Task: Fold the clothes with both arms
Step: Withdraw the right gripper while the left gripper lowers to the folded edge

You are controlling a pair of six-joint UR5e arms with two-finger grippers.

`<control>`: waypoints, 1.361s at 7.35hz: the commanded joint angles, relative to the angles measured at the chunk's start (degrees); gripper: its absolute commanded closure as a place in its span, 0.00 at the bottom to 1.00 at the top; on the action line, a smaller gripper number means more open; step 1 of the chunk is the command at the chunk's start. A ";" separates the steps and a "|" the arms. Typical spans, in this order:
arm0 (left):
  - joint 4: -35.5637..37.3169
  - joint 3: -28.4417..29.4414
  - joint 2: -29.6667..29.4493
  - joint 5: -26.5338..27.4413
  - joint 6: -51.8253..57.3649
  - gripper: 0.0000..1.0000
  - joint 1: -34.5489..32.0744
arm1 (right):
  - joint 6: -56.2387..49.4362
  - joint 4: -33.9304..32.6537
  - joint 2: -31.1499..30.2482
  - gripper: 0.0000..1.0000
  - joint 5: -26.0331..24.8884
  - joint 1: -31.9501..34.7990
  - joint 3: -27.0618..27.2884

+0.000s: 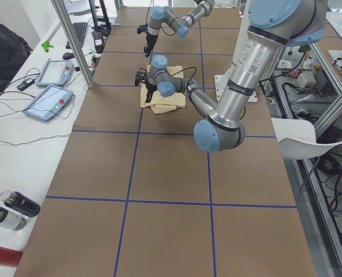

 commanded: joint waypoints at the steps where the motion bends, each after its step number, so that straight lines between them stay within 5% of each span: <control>1: -0.62 -9.28 6.64 -4.79 0.66 0.00 3.67 | -0.17 0.19 -0.05 0.00 0.86 0.08 -0.04; 5: -0.97 -10.64 8.86 4.07 -10.41 0.01 17.66 | -0.17 0.37 -0.40 0.00 0.86 -0.10 0.13; 7: -0.88 -9.50 8.95 4.27 -10.42 0.26 17.77 | -0.09 0.37 -0.40 0.00 0.86 -0.19 0.31; 10: -0.88 -7.12 8.25 4.27 -10.42 0.34 17.77 | -0.09 0.37 -0.40 0.00 0.86 -0.45 0.49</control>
